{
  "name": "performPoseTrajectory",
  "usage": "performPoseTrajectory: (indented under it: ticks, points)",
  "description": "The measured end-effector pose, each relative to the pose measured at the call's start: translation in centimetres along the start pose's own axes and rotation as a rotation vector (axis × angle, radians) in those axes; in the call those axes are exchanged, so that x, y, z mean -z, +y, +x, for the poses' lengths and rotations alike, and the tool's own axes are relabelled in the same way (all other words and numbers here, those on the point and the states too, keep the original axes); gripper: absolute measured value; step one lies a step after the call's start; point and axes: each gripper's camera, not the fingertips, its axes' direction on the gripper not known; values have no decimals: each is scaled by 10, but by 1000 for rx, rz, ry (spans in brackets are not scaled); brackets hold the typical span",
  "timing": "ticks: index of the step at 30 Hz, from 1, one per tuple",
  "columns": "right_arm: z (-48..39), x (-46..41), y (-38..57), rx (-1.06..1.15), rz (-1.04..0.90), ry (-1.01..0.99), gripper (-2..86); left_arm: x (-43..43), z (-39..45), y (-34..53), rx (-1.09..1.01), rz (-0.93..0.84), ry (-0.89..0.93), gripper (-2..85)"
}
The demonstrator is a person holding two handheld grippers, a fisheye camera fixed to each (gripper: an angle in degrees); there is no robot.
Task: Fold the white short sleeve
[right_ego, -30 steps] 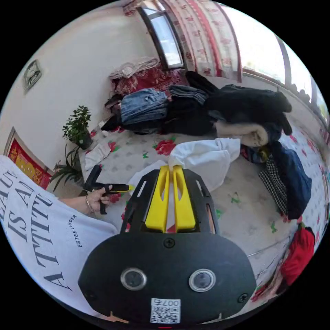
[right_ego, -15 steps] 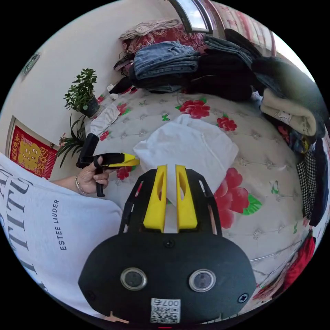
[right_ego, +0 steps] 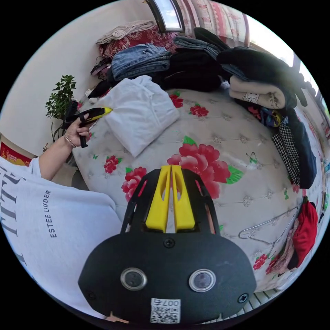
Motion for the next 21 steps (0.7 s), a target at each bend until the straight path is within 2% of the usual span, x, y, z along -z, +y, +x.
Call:
performPoseTrajectory:
  ticks: [4, 6, 7, 9, 12, 14, 16, 18, 21]
  points:
    - [-20, -3, -18, 2, -1, 34, -3, 96, -44, 14, 144, 155, -211, 4]
    - [-25, -8, -27, -41, -5, 65, -3, 146, -58, 38, 303, 183, -493, 30]
    - [-28, -15, -33, -65, -29, 72, -3, 154, -56, 44, 324, 170, -574, 35]
    - [-32, -25, -41, -86, -67, 71, -3, 167, -31, 68, 324, 137, -799, 39]
    - [-42, -40, -52, -147, -129, 66, -3, 148, 29, 97, 196, 136, -920, 0]
    - [-57, -43, -62, -165, -127, 85, -4, 114, 64, 106, 106, 51, -946, -6]
    - [-65, -46, -71, -222, -144, 109, -3, 71, 90, 111, 42, -29, -854, -8]
    - [-73, -46, -80, -249, -147, 71, -4, -1, 117, 113, -65, -171, -601, -8]
    - [-85, -38, -89, -308, -92, 36, -3, -93, 155, 114, -185, -327, -397, -2]
